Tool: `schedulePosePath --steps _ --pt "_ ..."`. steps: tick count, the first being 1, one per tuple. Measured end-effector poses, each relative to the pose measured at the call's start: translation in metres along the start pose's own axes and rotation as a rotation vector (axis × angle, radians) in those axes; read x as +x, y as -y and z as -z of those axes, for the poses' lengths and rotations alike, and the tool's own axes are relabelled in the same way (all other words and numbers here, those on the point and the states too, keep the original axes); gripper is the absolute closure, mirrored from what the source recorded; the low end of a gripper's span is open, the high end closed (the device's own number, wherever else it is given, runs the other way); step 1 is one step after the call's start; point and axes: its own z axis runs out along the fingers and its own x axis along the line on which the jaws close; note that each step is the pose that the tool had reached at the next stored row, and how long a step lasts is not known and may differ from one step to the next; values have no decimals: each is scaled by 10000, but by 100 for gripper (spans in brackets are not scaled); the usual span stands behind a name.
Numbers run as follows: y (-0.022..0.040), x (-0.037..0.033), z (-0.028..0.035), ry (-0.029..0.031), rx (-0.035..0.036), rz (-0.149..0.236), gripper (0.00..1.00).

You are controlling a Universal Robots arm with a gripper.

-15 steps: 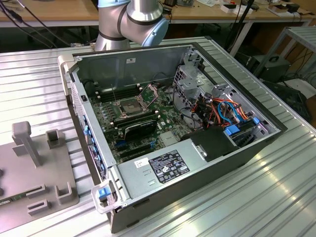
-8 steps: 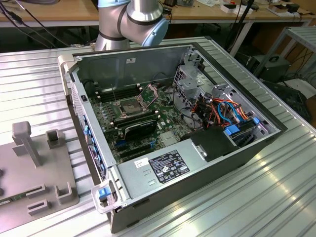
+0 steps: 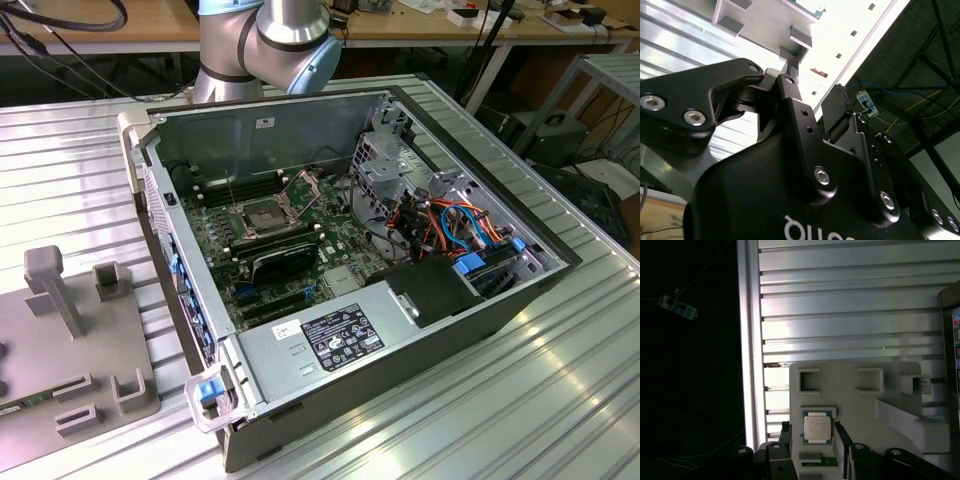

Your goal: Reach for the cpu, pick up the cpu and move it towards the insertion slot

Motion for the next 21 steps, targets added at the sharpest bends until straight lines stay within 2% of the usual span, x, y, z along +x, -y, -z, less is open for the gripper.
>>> schedulePosePath --steps 3,4,5,7,11,12,21 --pt "2 -1 -47 0 -1 0 53" --pt "3 -2 -79 -1 -1 0 53" --pt "6 -3 -147 -7 -5 0 53" --pt "109 -12 -284 -5 -6 0 53" --pt "186 -18 -375 -4 -6 1 52" --pt "188 -17 -383 -5 -6 -1 46" --pt "213 -22 -433 -5 -9 3 46"
